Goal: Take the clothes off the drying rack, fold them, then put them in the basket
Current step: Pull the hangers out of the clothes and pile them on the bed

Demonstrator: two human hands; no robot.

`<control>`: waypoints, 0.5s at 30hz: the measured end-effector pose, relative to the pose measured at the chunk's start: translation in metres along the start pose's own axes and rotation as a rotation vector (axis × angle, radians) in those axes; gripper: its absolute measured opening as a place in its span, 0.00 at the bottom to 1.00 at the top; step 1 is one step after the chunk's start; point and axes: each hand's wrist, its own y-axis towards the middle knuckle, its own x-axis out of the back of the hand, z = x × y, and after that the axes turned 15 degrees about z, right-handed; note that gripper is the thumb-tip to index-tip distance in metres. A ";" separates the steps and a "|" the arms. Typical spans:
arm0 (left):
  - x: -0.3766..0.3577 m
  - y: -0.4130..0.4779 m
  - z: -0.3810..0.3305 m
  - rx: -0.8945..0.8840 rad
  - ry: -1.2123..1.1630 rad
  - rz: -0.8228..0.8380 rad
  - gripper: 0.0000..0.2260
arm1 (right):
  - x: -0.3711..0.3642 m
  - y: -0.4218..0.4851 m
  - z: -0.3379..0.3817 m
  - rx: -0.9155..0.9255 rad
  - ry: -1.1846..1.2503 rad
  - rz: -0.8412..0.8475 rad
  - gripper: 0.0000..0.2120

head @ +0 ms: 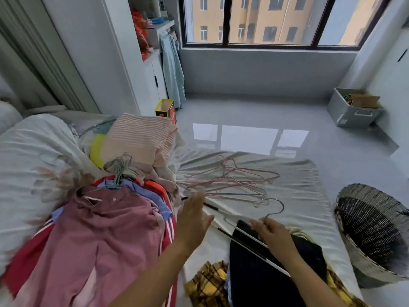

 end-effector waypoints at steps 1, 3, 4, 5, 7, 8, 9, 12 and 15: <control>0.005 0.010 0.013 0.007 0.115 0.018 0.30 | -0.008 0.007 0.002 0.003 -0.018 0.021 0.16; 0.016 0.025 0.034 0.073 0.230 0.107 0.29 | -0.016 0.018 0.002 0.017 -0.044 0.033 0.16; 0.019 0.032 0.045 0.100 0.213 0.200 0.23 | -0.015 0.023 0.001 0.017 -0.051 0.024 0.16; 0.022 0.037 0.055 0.096 0.122 0.320 0.16 | -0.011 0.027 0.000 0.010 -0.046 0.019 0.16; 0.025 0.042 0.072 0.040 -0.068 0.411 0.02 | 0.002 0.037 0.001 0.014 -0.035 0.044 0.16; 0.027 0.042 0.076 0.037 -0.159 0.381 0.05 | 0.011 0.041 -0.001 0.007 -0.063 0.076 0.14; 0.028 0.041 0.081 0.066 -0.234 0.353 0.09 | 0.022 0.047 -0.005 -0.022 -0.115 0.105 0.11; 0.034 0.041 0.094 0.190 -0.444 0.276 0.09 | 0.065 0.059 -0.034 -0.172 -0.311 0.079 0.01; 0.037 0.046 0.107 0.275 -0.534 0.254 0.05 | 0.092 0.059 -0.057 -0.272 -0.169 0.030 0.02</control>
